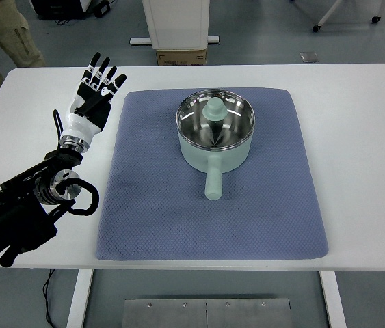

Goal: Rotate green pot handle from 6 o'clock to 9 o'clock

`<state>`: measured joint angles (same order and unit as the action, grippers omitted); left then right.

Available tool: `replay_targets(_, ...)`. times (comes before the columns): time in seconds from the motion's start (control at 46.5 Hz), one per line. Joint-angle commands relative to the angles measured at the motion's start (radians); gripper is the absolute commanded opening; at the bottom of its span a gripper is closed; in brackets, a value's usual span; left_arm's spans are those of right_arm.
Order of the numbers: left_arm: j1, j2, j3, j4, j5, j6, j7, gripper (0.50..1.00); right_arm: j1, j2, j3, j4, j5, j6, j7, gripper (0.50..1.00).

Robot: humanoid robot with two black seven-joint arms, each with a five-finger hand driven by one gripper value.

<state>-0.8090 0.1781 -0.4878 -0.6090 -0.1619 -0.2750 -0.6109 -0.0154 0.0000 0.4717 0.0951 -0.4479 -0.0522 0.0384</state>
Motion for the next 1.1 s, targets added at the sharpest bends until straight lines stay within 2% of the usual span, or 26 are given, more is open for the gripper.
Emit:
replay_targets(0.0,0.001,0.0,0.0,0.0,0.001,-0.001,0.0,1.0,0.0,0.0,0.001,0.0,0.0,0.0,0.0,1.0)
replay_targets(0.947,-0.007,-0.005,-0.002,0.0,0.108,-0.001,0.0,1.0,0.0,0.0,0.001,0.0,0.0,0.0,0.0,1.0)
replay_targets(1.076,-0.006,-0.005,-0.002,-0.002,0.105,-0.038,0.0,1.0,0.0,0.0,0.001,0.0,0.0,0.0,0.0,1.0)
